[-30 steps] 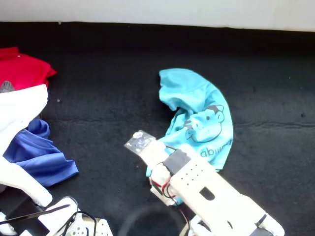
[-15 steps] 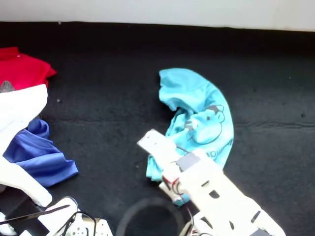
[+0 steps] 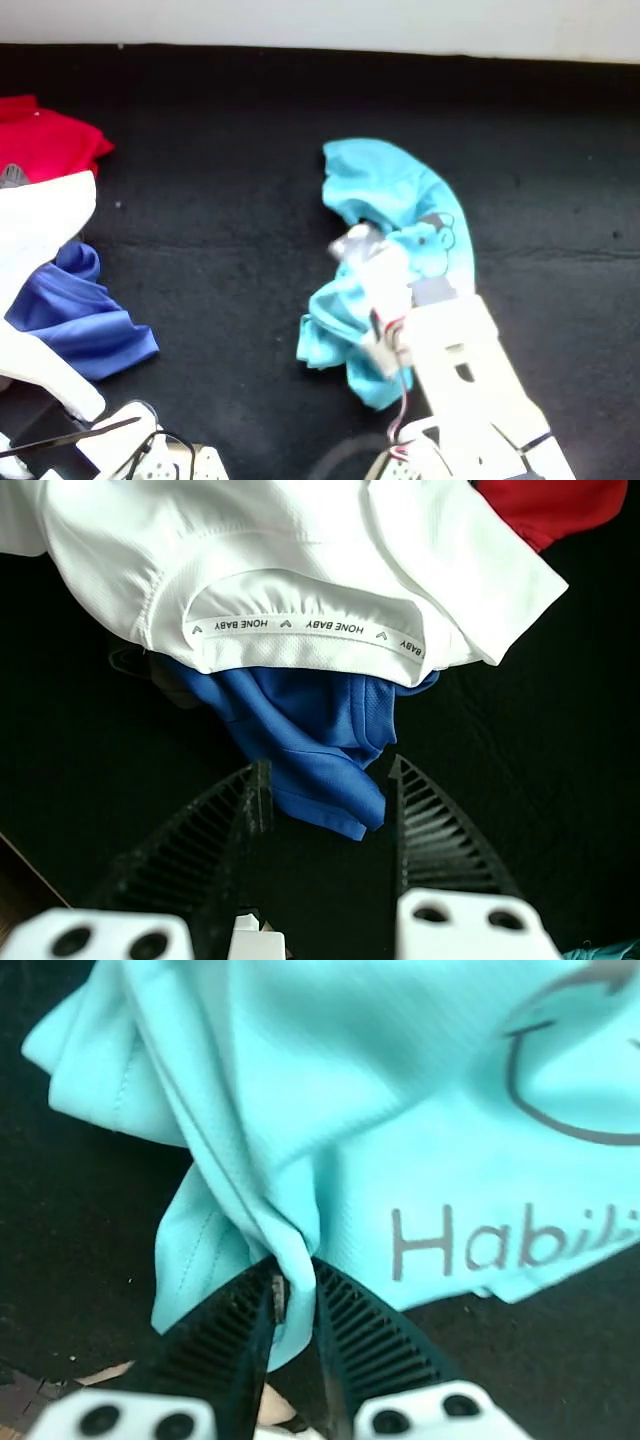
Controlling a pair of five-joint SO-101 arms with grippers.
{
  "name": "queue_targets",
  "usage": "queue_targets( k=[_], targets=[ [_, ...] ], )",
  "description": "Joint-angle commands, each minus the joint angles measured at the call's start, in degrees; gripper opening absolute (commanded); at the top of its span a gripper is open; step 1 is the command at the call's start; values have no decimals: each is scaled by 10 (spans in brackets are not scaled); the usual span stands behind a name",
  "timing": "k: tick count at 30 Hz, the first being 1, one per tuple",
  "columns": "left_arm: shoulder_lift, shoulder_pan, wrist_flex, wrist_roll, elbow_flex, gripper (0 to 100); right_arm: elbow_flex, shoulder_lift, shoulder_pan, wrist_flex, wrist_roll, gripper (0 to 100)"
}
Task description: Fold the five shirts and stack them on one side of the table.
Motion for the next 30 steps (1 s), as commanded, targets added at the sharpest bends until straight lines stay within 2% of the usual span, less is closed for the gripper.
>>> queue_targets(
  k=[1, 6, 18, 23, 30],
  targets=[
    [-24, 16, 4, 1, -5, 192, -146, -6, 53, 85, 34, 7],
    [-71, 90, 4, 1, 12, 192, -250, -6, 121, 130, 87, 7],
    [-148, 392, 4, 1, 247, 192, -338, -6, 360, 169, 265, 7],
    [-146, 553, 4, 1, 338, 192, -336, -6, 420, 169, 278, 7],
    [-131, 772, 2, 3, 427, 192, -335, -6, 461, 169, 278, 7]
  ],
)
